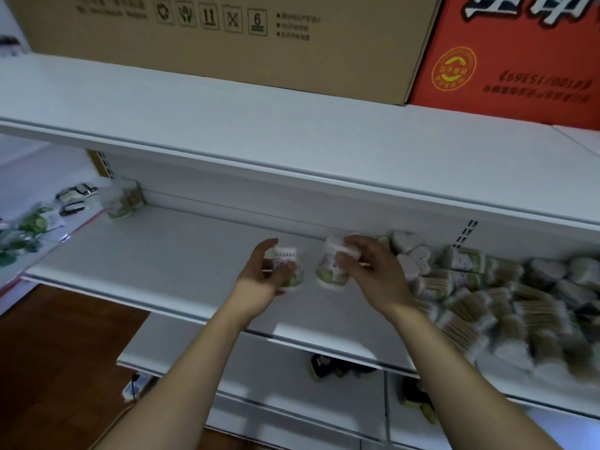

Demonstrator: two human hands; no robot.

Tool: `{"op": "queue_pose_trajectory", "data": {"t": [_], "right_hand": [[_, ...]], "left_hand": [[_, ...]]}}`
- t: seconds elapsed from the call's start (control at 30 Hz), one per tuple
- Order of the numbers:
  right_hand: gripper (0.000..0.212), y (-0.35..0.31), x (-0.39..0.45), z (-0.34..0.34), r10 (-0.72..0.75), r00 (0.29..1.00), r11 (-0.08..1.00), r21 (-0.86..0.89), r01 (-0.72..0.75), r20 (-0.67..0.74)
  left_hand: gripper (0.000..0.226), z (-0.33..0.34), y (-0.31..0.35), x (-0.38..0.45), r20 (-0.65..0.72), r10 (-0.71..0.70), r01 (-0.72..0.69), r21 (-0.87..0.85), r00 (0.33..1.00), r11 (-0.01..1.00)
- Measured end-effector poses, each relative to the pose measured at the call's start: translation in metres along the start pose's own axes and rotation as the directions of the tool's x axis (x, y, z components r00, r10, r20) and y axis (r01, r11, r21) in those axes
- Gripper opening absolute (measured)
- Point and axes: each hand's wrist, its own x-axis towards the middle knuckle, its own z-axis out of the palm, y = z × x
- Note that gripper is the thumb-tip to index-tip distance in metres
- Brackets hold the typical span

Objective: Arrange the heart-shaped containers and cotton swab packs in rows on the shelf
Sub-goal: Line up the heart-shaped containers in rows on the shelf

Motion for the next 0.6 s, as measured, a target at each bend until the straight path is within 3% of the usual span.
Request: {"op": "queue_pose_trajectory", "data": {"t": [0.13, 0.37, 0.5, 0.6], "right_hand": [[0.018, -0.026, -0.011, 0.018, -0.002, 0.990, 0.989, 0.144, -0.019, 0.140], [0.024, -0.077, -0.025, 0.093, -0.015, 0.983, 0.962, 0.272, -0.036, 0.182], [0.028, -0.114, -0.033, 0.151, -0.015, 0.967, 0.983, 0.178, -0.031, 0.255], [0.030, -0.133, -0.030, 0.198, -0.049, 0.980, 0.997, 0.065, 0.037, 0.193]], "left_hand": [[0.055, -0.020, 0.012, -0.005, 0.121, 0.039, -0.031, -0.063, 0.992, 0.997], [0.060, -0.109, 0.015, -0.020, 0.179, 0.063, -0.064, -0.003, 0.982, 0.998], [0.059, -0.187, 0.013, -0.028, 0.154, 0.057, -0.065, 0.048, 0.986, 0.997], [0.055, -0.243, 0.010, -0.032, 0.124, 0.058, -0.075, 0.141, 0.991, 0.987]]}}
